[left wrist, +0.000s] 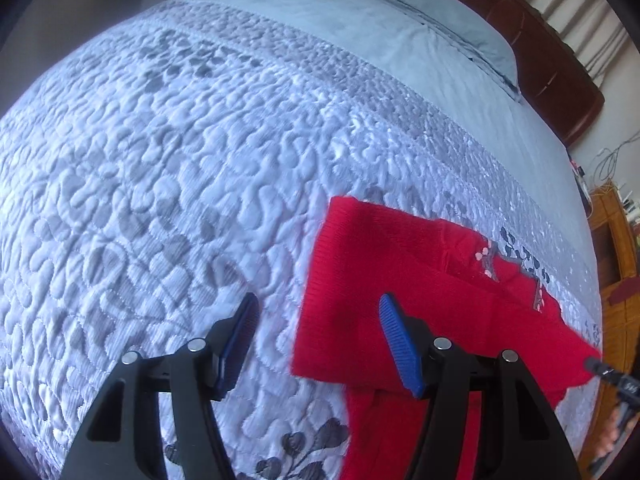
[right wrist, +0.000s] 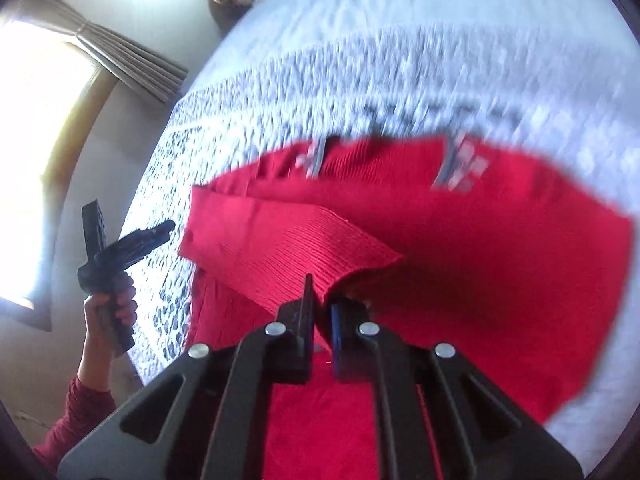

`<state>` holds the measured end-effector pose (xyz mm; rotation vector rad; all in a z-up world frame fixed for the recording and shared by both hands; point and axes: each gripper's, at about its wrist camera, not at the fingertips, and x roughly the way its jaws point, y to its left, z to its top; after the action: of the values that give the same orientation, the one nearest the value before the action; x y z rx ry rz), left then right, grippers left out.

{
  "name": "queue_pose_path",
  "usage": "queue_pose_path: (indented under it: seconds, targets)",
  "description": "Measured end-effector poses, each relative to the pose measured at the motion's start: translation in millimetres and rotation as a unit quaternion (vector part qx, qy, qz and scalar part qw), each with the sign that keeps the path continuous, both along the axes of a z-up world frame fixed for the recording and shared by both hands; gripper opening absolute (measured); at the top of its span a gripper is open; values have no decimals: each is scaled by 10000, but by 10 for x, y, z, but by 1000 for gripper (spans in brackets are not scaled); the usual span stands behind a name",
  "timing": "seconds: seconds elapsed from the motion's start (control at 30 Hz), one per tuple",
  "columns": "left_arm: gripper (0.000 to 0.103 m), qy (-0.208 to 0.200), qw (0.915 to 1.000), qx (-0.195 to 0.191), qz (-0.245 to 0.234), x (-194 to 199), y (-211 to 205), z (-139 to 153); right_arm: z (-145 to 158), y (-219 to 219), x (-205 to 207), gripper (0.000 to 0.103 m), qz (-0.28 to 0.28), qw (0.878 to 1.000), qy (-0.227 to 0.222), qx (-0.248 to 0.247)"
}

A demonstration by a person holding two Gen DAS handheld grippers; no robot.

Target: Fold small clothes

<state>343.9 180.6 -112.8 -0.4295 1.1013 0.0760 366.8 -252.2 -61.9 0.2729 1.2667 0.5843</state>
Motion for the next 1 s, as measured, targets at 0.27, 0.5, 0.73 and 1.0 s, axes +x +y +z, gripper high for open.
queue_pose_path:
  seconds: [0.27, 0.5, 0.73, 1.0]
  targets:
    - [63, 360, 9950, 800, -482, 248, -609, -235, -83, -783, 14, 5, -476, 9953, 111, -834]
    - [62, 718, 9875, 1291, -544, 356, -801, -469, -848, -1094, -66, 18, -722, 9858, 730, -1326]
    - [62, 281, 9903, 1103, -797, 448, -967, -221, -873, -1265, 87, 43, -1092, 9892, 772, -607]
    - [68, 633, 9861, 1300, -820, 637, -1092, -570, -767, -1259, 221, 8, -1097, 9887, 442, -922]
